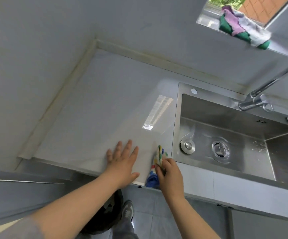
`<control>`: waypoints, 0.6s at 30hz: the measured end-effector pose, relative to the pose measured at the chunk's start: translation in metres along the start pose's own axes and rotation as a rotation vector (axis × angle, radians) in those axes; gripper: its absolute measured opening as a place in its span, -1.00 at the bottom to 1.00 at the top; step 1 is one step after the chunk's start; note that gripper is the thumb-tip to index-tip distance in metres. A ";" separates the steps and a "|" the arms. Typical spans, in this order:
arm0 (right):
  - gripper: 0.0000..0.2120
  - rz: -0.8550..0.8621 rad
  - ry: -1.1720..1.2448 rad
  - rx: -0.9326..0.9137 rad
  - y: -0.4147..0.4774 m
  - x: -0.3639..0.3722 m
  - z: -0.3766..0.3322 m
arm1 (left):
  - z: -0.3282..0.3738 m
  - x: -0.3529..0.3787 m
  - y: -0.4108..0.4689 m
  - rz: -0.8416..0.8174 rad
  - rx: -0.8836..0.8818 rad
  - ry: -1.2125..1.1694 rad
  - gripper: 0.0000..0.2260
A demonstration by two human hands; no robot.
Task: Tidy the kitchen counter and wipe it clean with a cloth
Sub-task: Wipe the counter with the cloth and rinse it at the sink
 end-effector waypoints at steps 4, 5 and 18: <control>-0.93 -0.009 -0.010 0.004 0.002 -0.029 0.034 | 0.020 0.016 0.013 -0.052 -0.122 0.004 -0.19; -0.93 -0.013 -0.023 -0.010 0.001 -0.037 0.043 | 0.024 0.020 0.016 -0.052 -0.151 0.016 -0.19; -0.35 -0.090 -0.200 -0.040 -0.003 -0.009 0.019 | 0.021 0.025 0.019 -0.094 -0.180 0.042 -0.19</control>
Point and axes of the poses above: each hand's wrist, its own y-axis towards the middle knuckle, its own x-axis out of the palm, z = x × y, the point moved 4 cm from there along y, towards the middle knuckle, and after that the axes turned 2 degrees about x, right-handed, at the moved point
